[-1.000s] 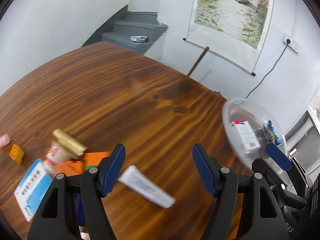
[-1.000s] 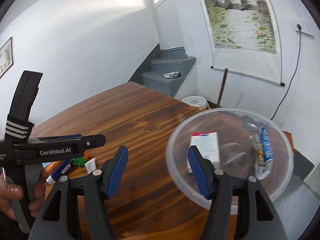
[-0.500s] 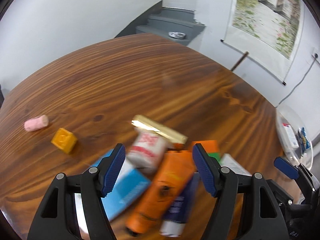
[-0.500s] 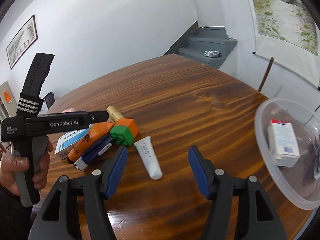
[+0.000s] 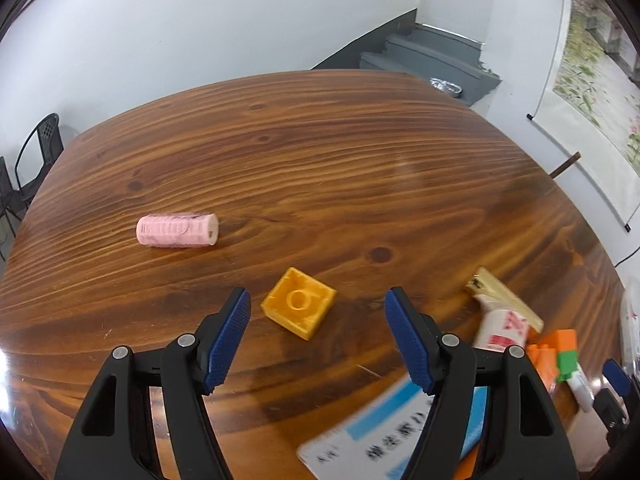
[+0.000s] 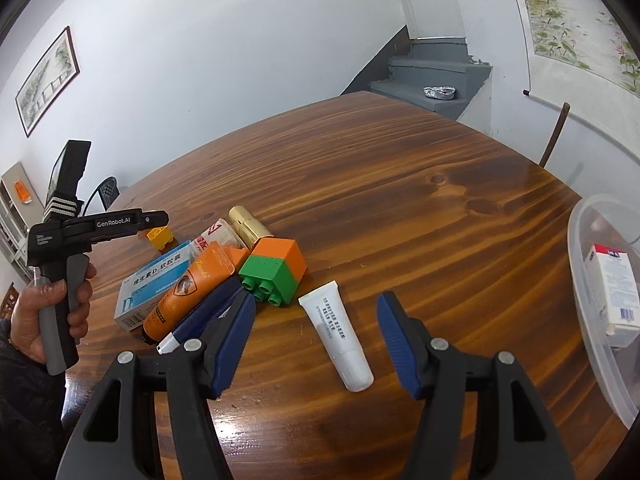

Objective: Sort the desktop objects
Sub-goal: 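Grasp the yellow toy block with the left gripper while the right approaches the white tube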

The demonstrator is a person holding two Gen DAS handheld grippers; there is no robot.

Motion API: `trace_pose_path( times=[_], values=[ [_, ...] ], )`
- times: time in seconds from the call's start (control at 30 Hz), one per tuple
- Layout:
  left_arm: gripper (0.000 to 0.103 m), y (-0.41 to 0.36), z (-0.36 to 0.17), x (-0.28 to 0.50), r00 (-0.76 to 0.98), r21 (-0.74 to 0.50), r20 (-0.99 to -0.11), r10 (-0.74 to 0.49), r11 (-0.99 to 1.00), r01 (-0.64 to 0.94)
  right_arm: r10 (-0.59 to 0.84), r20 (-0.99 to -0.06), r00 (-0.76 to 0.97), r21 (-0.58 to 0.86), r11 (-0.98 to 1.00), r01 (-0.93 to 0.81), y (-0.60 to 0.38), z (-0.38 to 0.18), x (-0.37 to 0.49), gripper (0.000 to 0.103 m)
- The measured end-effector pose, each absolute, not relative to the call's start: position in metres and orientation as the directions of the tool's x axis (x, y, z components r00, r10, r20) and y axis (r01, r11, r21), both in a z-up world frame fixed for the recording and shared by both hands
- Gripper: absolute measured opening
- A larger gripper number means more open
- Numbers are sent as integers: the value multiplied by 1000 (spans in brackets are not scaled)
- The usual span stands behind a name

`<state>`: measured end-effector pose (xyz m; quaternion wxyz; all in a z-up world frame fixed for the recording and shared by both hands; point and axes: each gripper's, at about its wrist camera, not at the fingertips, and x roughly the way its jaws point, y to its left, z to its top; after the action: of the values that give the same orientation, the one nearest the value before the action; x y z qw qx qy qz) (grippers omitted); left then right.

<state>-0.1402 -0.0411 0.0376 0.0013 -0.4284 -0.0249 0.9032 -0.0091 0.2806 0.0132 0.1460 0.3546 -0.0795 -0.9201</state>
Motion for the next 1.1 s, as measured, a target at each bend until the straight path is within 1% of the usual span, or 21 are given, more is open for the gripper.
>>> trace_pose_path(
  times=[0.2,0.3,0.43,0.5,0.57,0.63,0.77,1.0,1.07,1.1],
  values=[
    [73,-49,21,-148,-608,-28,-794,2,-999,32,-329,-635,-699,247,-944,220,279,13,-8,68],
    [73,-46,14,-154,-603,-20,-798,20,-1000,-6,-328,-638,-697,244,-944,220,277,13,-9,68],
    [72,-38,8,-156,-606,23,-795,12,-999,-49,-321,-644,-695,235,-947,219,274,12,-10,68],
    [67,-34,9,-153,-624,47,-782,1,-997,-61,-317,-646,-695,229,-948,221,274,12,-10,68],
    [52,-30,9,-150,-634,56,-773,4,-996,-74,-318,-648,-692,229,-948,222,273,12,-10,68],
    [43,-26,11,-149,-635,46,-772,23,-995,-92,-312,-655,-688,227,-950,215,273,11,-11,68],
    [43,-20,12,-145,-643,76,-766,6,-992,-101,-289,-673,-681,205,-957,204,272,10,-14,68],
    [43,-16,22,-144,-663,47,-747,48,-991,-124,-227,-712,-665,112,-971,212,265,6,-14,68],
    [43,-12,26,-142,-670,45,-740,57,-990,-133,-223,-721,-656,112,-972,208,266,3,-15,67],
    [43,-9,29,-140,-673,44,-737,62,-989,-140,-226,-725,-651,118,-971,206,267,2,-16,66]
  ],
)
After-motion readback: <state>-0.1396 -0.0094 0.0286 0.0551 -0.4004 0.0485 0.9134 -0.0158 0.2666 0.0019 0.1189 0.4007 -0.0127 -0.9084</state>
